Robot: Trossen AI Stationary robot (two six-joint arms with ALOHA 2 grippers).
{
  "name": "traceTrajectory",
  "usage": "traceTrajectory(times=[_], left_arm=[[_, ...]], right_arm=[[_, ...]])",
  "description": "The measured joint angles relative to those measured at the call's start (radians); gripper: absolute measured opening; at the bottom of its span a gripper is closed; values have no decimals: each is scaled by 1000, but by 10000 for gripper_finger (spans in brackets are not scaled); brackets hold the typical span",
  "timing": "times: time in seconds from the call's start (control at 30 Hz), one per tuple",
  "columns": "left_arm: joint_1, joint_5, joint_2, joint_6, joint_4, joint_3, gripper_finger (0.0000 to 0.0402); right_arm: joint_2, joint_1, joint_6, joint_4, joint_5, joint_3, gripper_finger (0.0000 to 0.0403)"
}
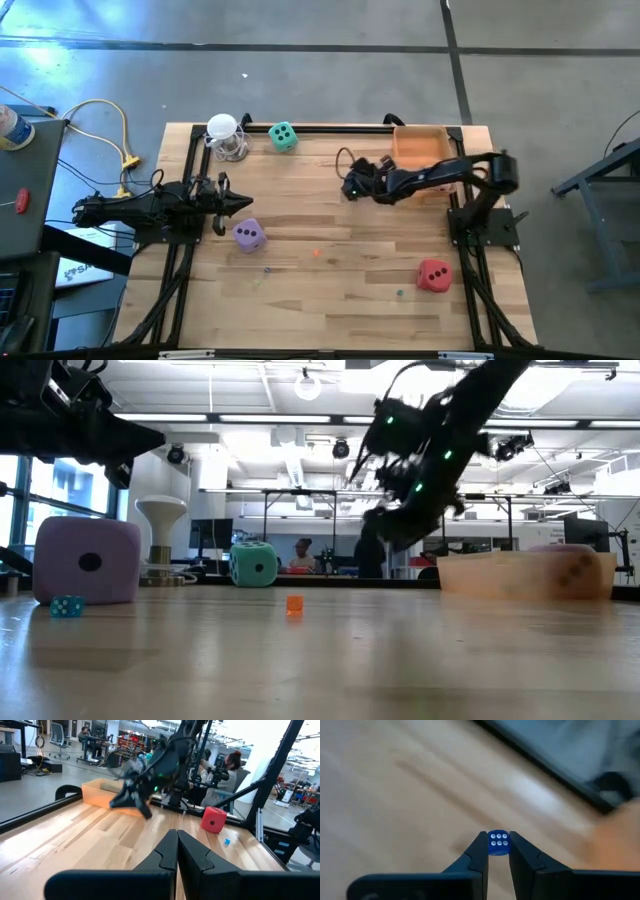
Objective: Pick & Place Dice
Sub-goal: Put the dark blue small die into the orange bin
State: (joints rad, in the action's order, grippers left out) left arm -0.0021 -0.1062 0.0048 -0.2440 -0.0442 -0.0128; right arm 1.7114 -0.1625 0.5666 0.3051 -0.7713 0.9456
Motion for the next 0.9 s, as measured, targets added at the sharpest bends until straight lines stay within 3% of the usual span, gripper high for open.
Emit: traceTrajectory(times=[0.13,0.4,0.63,0.9], left_arm=[[1,-4,0,11,-5,0,0],[0,-8,0,176,-7,0,0],[-1,-1,0,195,-8,0,0],[-1,-1,0,229,-8,0,0]], right_arm=[[-123,8,80,145,-67,0,38],[-296,-9,344,510,-177,2,41],[-330,-104,522,722,-90,2,47],[-313,-181,485,728,-39,2,52]])
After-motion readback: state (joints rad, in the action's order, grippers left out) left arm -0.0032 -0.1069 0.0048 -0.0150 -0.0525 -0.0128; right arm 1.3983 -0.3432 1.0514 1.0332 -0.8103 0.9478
